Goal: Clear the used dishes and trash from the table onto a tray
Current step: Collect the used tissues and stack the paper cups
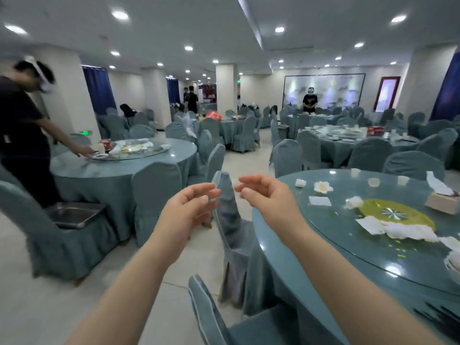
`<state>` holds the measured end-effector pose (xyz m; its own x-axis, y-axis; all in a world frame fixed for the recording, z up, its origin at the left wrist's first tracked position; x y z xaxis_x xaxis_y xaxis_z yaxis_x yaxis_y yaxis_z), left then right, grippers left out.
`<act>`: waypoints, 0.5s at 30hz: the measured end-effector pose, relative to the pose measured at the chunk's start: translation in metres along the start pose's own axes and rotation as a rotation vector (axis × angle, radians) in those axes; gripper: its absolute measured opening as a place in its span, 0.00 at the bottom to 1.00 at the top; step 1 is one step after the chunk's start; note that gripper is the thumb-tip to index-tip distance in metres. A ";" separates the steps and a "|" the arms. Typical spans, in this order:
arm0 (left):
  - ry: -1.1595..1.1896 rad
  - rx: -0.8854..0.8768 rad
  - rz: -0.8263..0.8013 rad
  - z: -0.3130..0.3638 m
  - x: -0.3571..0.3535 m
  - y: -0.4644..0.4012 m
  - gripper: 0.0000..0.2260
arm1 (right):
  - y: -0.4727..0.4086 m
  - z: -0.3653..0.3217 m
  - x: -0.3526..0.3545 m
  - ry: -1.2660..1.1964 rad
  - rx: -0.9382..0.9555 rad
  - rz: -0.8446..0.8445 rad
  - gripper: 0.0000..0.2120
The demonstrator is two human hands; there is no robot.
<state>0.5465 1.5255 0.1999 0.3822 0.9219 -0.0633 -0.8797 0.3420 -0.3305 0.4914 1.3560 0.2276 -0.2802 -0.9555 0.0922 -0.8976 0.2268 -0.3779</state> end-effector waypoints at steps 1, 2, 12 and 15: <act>-0.033 -0.018 0.007 0.007 0.030 0.000 0.13 | -0.003 -0.003 -0.022 -0.006 0.014 0.010 0.10; -0.059 -0.035 0.014 0.012 0.059 0.001 0.13 | -0.006 -0.004 -0.043 -0.008 0.023 0.019 0.10; -0.088 -0.019 0.080 0.000 0.256 -0.017 0.17 | -0.054 0.020 -0.172 0.083 -0.047 -0.016 0.09; -0.060 -0.010 0.091 -0.022 0.283 -0.043 0.16 | -0.081 0.040 -0.186 0.096 -0.082 -0.007 0.09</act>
<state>0.6987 1.7672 0.1753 0.2830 0.9584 -0.0370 -0.9070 0.2548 -0.3354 0.6303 1.5080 0.2046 -0.3017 -0.9356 0.1836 -0.9234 0.2388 -0.3005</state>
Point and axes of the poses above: each hand's wrist, its own y-axis away from the middle knuckle, its own x-axis out of the back of the hand, z = x × y, the point moved 6 cm from there along -y, towards the middle knuckle, and after that the axes turned 4 degrees about -x, right-handed, at the moved point
